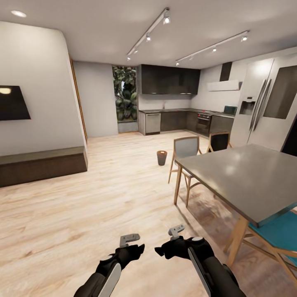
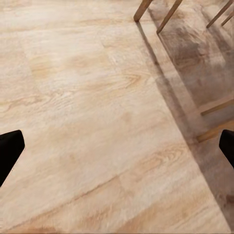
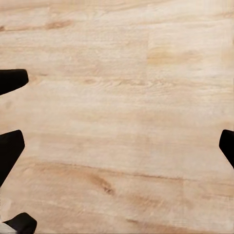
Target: Put the three can of soda from the living room inside the tash can in the kitchen.
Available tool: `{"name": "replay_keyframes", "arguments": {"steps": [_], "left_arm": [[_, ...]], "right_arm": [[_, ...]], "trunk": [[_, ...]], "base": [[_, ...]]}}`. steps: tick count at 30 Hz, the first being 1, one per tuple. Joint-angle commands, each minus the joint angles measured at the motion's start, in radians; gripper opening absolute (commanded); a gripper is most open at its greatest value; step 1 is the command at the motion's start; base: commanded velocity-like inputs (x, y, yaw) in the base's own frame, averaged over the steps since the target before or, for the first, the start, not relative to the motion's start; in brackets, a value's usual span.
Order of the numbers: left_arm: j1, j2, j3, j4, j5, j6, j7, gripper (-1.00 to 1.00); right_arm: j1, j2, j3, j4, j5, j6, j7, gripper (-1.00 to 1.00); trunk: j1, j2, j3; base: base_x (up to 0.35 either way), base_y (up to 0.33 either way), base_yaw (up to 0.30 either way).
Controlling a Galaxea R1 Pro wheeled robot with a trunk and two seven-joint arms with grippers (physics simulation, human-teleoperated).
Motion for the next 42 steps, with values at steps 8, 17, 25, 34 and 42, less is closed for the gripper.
{"name": "replay_keyframes", "arguments": {"steps": [8, 17, 25, 34, 42], "left_arm": [[0.004, 0.047, 0.000, 0.023, 0.008, 0.010, -0.147, 1.00], [-0.008, 0.060, 0.007, 0.067, 0.014, 0.033, -0.220, 1.00], [-0.010, 0.059, 0.119, 0.075, 0.017, 0.041, -0.211, 1.00], [-0.010, 0.058, 0.175, 0.082, 0.017, 0.040, -0.200, 1.00], [-0.026, 0.058, 0.292, 0.136, 0.050, 0.047, -0.139, 1.00]], "right_arm": [[0.005, -0.017, 0.001, -0.043, -0.004, 0.029, 0.004, 1.00], [0.013, -0.052, 0.003, -0.091, -0.017, 0.023, 0.002, 1.00], [0.014, -0.052, 0.002, -0.091, -0.009, 0.018, -0.007, 1.00], [0.013, -0.044, 0.000, -0.089, -0.014, 0.008, -0.146, 1.00], [0.000, -0.033, -0.021, -0.010, -0.021, 0.007, -0.397, 1.00]], "trunk": [[0.000, 0.000, 0.000], [0.000, 0.000, 0.000], [0.000, 0.000, 0.000], [0.000, 0.000, 0.000], [0.000, 0.000, 0.000]], "base": [[0.111, 0.221, 0.000], [0.195, 0.267, 0.000], [0.295, 0.183, 0.000], [0.316, 0.151, 0.000], [0.342, 0.084, 0.000]]}}
